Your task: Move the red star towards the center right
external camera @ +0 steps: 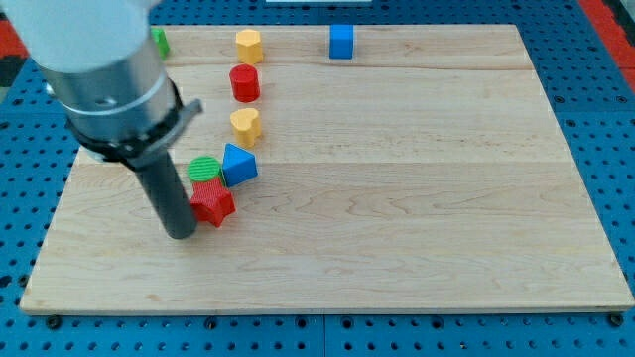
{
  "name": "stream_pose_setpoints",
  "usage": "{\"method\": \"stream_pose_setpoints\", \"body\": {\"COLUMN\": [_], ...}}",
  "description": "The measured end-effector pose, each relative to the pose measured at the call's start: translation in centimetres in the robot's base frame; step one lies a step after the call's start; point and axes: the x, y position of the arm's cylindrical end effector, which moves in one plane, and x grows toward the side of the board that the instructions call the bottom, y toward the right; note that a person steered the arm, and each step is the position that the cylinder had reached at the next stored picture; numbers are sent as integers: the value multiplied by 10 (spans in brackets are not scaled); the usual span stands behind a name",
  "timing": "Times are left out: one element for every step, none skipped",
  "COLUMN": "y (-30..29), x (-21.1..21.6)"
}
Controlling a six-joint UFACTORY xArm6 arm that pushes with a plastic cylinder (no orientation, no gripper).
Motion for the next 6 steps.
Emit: {"method": "stream_pose_setpoints", "body": {"y": [22,-31,-31,-8,99,189], "x": [6,7,-28,-39,-42,-45]}}
